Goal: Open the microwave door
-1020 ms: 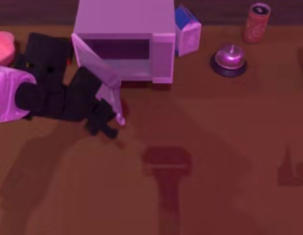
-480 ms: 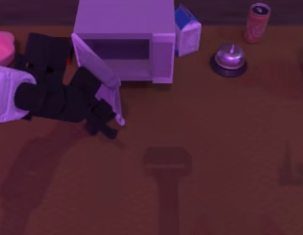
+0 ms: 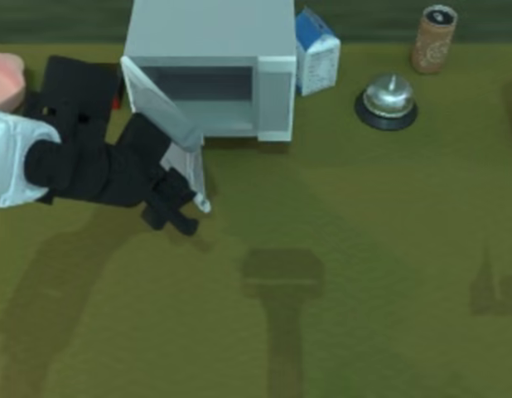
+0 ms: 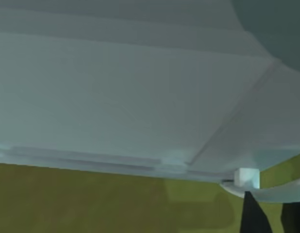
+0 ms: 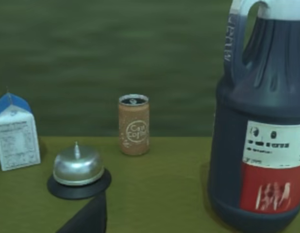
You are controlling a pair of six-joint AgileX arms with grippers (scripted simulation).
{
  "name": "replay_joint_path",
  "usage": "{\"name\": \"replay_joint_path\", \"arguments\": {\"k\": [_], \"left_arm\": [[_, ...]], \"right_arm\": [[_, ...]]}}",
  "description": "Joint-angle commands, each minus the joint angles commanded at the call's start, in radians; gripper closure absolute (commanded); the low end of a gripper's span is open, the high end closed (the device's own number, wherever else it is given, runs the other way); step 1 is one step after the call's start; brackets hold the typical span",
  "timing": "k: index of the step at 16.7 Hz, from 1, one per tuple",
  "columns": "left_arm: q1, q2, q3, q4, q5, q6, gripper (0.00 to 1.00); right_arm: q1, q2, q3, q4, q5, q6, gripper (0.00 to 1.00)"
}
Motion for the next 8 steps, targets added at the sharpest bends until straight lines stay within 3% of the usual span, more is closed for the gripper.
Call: {"name": "replay_joint_path", "arguments": {"k": [8], "left_arm": [[-0.005,0.000,-0.004,-0.002,0.008,-0.002,1.00]], "right_arm": [[0.000,0.000,0.000,0.000,0.000,0.000,0.00]]}}
